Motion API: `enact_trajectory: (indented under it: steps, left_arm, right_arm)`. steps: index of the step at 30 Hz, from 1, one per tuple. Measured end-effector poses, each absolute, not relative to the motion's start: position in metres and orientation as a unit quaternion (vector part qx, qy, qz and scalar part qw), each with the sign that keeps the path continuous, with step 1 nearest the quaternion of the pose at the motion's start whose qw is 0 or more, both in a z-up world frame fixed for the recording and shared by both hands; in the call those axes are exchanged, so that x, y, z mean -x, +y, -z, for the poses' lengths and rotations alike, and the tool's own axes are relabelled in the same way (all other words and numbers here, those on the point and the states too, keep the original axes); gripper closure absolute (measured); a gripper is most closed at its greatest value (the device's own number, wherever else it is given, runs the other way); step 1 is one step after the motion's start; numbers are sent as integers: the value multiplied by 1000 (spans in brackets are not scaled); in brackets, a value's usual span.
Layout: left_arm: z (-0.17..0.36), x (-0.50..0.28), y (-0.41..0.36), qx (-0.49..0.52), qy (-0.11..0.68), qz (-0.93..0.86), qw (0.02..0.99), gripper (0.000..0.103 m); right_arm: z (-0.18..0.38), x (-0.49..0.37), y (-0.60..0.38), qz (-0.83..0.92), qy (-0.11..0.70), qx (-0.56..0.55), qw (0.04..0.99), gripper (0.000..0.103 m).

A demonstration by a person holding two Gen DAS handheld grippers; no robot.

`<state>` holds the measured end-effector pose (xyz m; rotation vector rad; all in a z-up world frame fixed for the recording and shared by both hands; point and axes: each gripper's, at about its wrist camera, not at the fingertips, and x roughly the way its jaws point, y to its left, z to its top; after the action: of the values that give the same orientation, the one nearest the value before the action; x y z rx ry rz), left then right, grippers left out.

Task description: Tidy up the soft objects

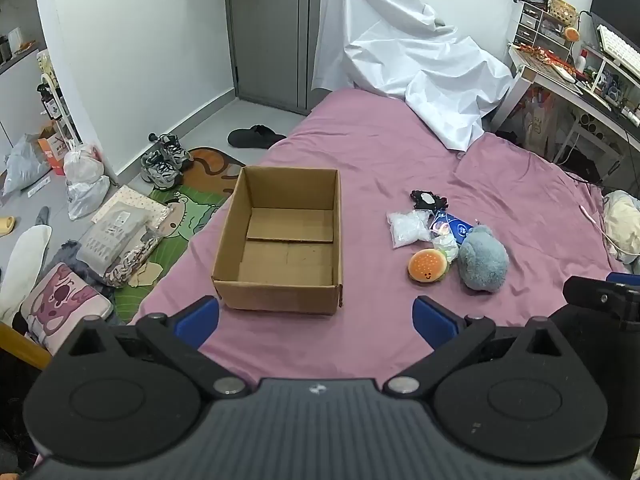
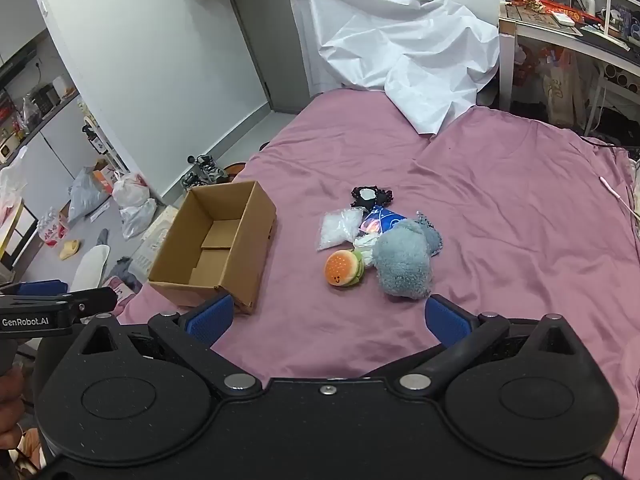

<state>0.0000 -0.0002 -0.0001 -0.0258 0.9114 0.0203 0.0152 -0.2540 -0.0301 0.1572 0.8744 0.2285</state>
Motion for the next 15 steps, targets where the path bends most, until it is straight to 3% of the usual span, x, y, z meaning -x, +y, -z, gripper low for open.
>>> enact_trajectory:
  steps: [15]
  left_arm:
    - [0, 0, 0, 13, 440, -9, 898, 1]
  right_arm:
    - [32, -13, -253, -111, 421, -74, 897, 0]
